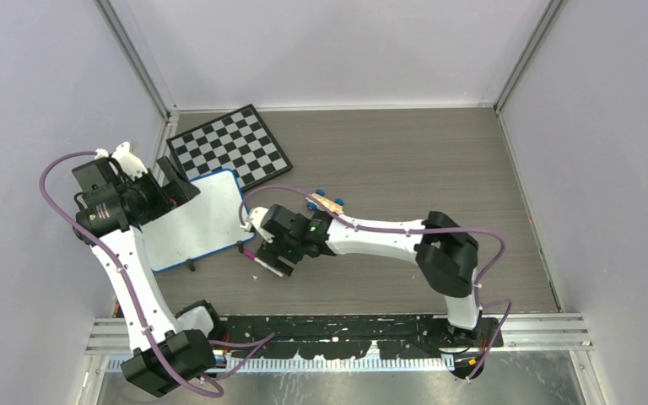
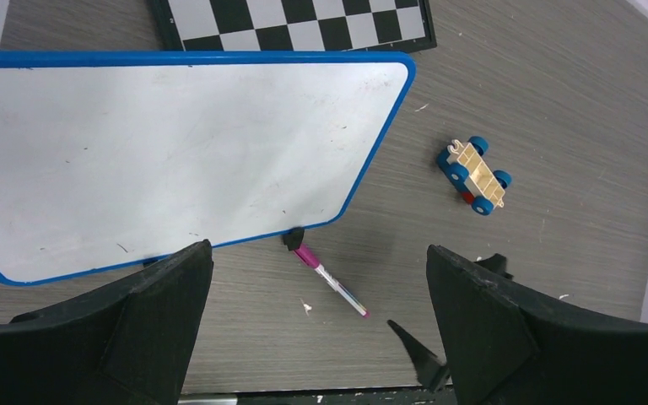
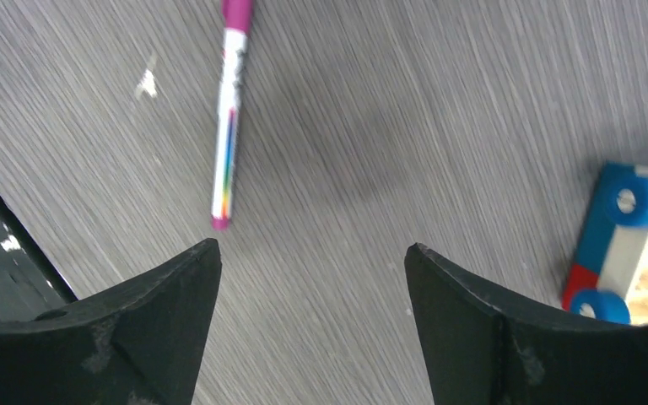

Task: Write a sentence on the whiteboard
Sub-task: Pick up the whiteboard marker at the center of the board.

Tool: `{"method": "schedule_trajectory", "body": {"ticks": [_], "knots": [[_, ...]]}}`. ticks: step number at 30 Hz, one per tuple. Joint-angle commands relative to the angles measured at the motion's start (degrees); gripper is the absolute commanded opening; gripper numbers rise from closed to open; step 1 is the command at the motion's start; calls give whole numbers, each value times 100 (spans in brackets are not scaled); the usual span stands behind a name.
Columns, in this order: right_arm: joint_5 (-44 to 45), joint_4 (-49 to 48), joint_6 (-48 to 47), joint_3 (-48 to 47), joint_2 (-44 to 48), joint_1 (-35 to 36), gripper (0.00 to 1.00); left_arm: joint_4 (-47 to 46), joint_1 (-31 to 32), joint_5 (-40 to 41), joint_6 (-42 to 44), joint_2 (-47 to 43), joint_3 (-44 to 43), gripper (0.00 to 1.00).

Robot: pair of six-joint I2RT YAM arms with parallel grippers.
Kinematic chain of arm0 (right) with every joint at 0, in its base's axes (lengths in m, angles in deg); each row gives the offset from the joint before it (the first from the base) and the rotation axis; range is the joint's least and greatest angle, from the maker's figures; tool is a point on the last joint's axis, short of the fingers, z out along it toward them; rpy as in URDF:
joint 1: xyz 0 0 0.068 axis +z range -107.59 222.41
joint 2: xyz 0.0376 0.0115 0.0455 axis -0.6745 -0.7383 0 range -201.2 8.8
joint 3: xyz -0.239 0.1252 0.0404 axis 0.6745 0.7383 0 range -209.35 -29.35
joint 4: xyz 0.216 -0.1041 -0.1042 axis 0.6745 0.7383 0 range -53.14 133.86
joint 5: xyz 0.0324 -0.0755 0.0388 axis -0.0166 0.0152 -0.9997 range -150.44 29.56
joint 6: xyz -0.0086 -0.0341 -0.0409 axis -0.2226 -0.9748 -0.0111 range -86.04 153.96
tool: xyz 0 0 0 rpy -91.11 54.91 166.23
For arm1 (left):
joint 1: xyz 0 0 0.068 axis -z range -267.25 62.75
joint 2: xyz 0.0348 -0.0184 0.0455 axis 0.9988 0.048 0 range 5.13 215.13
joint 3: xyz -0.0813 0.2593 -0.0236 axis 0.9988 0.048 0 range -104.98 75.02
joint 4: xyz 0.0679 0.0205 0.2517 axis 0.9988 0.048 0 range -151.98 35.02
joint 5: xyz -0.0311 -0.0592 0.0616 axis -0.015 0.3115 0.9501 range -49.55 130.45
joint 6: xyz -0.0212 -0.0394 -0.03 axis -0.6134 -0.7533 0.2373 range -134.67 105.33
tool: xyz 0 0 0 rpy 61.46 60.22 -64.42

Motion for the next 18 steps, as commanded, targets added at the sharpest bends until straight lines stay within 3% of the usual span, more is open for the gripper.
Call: {"method": "schedule_trajectory", "body": {"ticks": [1, 8, 18], "knots": [[55, -79, 94, -820, -441, 209, 82, -199, -59, -242, -59, 13, -21, 100], [-92, -46, 258, -1036, -887, 402, 68, -263, -50, -319, -59, 136, -17, 100], [-42, -19, 279, -1059, -1407, 484, 60, -299, -55, -385, -24, 170, 26, 100]]}}
